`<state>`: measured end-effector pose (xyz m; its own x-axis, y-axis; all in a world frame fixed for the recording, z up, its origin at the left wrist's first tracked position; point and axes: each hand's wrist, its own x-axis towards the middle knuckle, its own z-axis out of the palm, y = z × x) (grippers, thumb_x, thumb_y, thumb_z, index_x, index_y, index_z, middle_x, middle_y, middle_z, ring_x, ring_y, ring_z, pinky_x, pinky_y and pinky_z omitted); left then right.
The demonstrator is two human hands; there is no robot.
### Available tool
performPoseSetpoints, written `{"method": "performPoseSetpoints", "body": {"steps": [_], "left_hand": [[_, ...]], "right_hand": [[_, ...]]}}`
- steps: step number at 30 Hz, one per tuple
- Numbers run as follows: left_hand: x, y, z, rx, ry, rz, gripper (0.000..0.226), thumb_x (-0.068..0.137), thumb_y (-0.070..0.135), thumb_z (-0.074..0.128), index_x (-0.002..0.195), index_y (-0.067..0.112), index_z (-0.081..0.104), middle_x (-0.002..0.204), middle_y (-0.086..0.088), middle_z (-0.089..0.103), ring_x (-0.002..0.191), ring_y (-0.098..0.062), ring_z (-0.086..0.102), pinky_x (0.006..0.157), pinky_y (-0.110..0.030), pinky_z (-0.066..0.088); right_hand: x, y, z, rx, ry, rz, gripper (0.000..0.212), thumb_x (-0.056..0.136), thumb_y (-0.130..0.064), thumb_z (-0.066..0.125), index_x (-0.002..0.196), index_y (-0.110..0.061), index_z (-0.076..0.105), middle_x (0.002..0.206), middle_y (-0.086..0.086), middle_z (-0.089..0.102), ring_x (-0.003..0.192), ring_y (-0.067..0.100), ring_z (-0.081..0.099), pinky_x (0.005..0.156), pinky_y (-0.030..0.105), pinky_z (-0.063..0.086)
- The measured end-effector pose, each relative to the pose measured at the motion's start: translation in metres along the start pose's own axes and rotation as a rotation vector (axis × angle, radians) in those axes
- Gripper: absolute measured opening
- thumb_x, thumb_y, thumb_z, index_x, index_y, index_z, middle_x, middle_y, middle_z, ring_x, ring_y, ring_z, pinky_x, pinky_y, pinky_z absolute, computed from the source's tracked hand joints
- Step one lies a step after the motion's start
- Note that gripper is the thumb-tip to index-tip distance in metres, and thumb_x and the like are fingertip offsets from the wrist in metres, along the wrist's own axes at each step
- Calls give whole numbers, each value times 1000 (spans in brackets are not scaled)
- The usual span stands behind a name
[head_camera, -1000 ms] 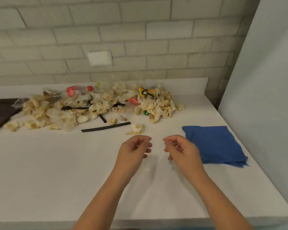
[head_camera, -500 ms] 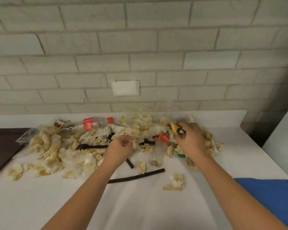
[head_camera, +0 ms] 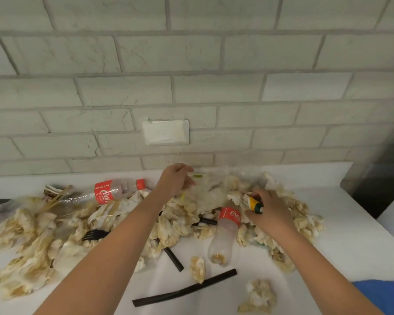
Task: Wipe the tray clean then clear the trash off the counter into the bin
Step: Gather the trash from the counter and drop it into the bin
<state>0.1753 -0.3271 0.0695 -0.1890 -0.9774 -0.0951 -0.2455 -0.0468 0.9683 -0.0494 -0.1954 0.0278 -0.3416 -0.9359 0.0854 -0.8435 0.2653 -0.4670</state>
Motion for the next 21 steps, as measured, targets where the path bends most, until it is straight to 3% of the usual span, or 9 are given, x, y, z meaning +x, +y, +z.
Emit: {"method": "performPoseSetpoints", "body": {"steps": [1,3,5,7,9,11,16,18,21], "left_hand": [[3,-4,4,35,19,-28,17,97,17,43,94,12,60,62,-6,67,47,-18,55,49,-24,45],[7,-15,6,214,139,-67,5,92,15,49,94,14,53,66,-4,61,47,-17,52,41,-21,38],[10,-21,4,399,196,-118,13,87,22,59,80,13,52,65,-3,55,60,-22,55,48,-26,40],[14,-20,5,516,153,-170,33,82,37,66,70,10,54,57,-5,53,55,-24,54,49,-26,37],[16,-18,12,570,121,-223,43,78,48,68,66,9,53,54,-4,53,51,-20,52,49,-25,36],[18,-20,20,566,134,-240,44,74,52,71,69,12,54,60,-3,58,56,-20,57,58,-26,46],[11,-21,20,613,311,-53,42,66,62,70,77,22,61,84,-1,66,84,-27,62,79,-40,52],[5,-15,16,540,340,87,36,74,51,70,80,18,55,82,-3,60,89,-29,58,73,-35,46],[-19,2,7,415,380,281,30,87,34,64,80,9,47,63,1,45,72,-28,50,60,-31,31]], "right_hand": [[1,2,0,43,7,11,45,78,-42,68,117,-31,50,118,-3,49,100,19,54,73,29,46],[2,4,-2,119,32,30,40,78,-49,66,113,-33,52,112,-5,48,95,16,53,72,27,42],[2,5,-5,172,40,53,35,79,-46,65,109,-35,52,110,-5,46,92,13,49,71,26,37],[4,6,-7,243,16,94,33,80,-36,65,110,-35,51,112,-2,44,91,14,47,73,26,35],[5,6,-10,286,-26,152,37,79,-33,65,112,-34,49,112,-1,42,90,16,48,74,27,36],[7,5,-10,275,-26,171,42,75,-34,67,113,-33,49,111,0,46,90,17,51,72,28,38],[3,13,-20,326,119,155,41,85,-26,62,124,-25,48,98,-4,57,81,16,54,57,25,38],[-5,18,-29,400,218,141,40,88,-26,61,126,-24,50,97,-4,58,86,17,56,63,26,41],[-26,18,-43,556,354,95,35,87,-24,64,120,-20,55,92,-9,61,83,10,59,66,16,43]]}}
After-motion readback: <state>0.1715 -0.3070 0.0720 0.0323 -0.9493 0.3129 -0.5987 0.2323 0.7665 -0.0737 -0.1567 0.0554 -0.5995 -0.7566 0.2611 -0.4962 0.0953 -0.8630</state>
